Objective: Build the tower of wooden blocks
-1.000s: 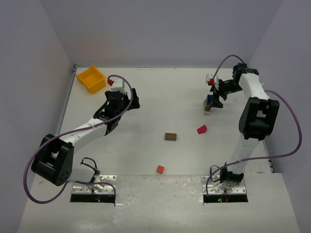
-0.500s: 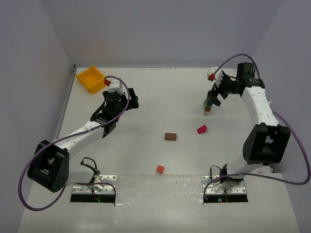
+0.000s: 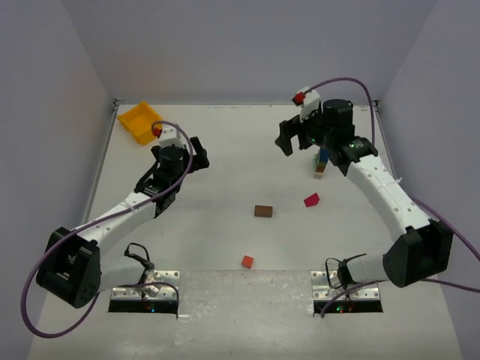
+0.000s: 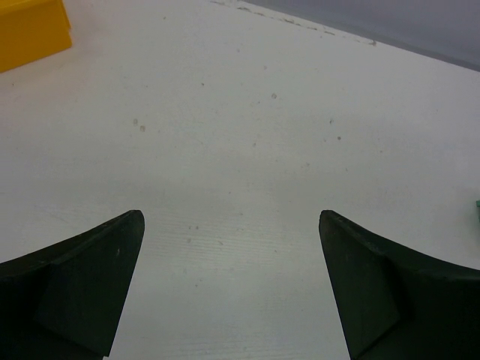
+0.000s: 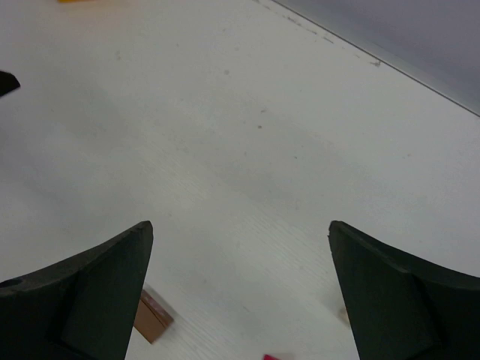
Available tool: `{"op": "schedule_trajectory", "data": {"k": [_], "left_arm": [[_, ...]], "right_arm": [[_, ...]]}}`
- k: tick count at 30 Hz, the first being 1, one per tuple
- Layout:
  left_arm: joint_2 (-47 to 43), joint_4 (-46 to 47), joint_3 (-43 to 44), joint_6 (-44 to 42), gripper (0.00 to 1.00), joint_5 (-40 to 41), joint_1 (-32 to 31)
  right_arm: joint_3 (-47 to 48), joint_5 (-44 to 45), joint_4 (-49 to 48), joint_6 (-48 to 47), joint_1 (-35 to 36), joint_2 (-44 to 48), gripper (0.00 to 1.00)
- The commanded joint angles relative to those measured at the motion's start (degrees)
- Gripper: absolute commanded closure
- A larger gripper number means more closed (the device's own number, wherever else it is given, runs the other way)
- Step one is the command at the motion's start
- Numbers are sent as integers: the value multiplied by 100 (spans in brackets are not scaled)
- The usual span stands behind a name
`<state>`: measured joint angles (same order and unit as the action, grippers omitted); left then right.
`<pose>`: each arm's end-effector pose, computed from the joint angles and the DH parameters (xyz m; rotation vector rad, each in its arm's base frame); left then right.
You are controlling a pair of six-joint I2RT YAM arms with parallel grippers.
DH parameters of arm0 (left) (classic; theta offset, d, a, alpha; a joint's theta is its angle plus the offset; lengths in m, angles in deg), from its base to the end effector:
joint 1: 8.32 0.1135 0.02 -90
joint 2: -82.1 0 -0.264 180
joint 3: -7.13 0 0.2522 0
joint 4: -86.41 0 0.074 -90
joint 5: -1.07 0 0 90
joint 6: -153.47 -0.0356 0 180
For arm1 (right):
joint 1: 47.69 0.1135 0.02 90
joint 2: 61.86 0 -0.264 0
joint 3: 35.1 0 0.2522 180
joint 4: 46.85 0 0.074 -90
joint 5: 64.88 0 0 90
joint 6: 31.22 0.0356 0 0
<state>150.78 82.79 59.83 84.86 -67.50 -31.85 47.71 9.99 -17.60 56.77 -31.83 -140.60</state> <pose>0.2504 -0.0948 0.2541 -0.2153 1.8800 -0.1775 0.3034 0.0959 0.3442 -0.4800 1.9609 0.4192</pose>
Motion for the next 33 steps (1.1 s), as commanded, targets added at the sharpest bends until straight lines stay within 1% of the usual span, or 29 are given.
{"op": "schedule_trajectory", "data": {"k": [1,3,5,6,8,10,12,14,16,19,22,26,33], "left_arm": [[-422,185,-157,143,0,25,15],[-543,219,-237,164,0,22,15],[-668,310,-337,164,0,-33,15],[-720,342,-377,164,0,-80,15],[-806,423,-443,159,0,-196,15],[-878,455,-486,156,0,-271,15],[-928,468,-511,164,0,-356,15],[-968,480,-531,164,0,-481,15],[-1011,492,-554,164,0,-514,15],[-1116,507,-607,174,0,-501,15],[-1147,507,-625,181,0,-517,15],[-1155,533,-633,173,0,-526,15],[-1076,563,-624,173,0,-539,15]], "right_arm": [[-834,2202,-724,1743,1158,309,1],[-1042,2628,-837,1969,1438,305,1],[-1473,3426,-860,2352,2054,210,1],[-1602,3587,-849,2564,2240,167,1],[-1865,3738,-853,3059,2580,15,1],[-2021,3793,-892,3217,2855,-175,1],[-2082,4133,-912,3571,3030,-274,1],[-2219,4228,-1081,3767,3203,-365,1],[-2333,4346,-1234,4017,3328,-435,1],[-2511,4691,-1499,4660,3525,-641,1],[-2541,4784,-1490,5067,3556,-823,1],[-2408,4893,-1248,5236,3590,-1216,1],[-2422,5183,-892,5509,3638,-1325,1]]}}
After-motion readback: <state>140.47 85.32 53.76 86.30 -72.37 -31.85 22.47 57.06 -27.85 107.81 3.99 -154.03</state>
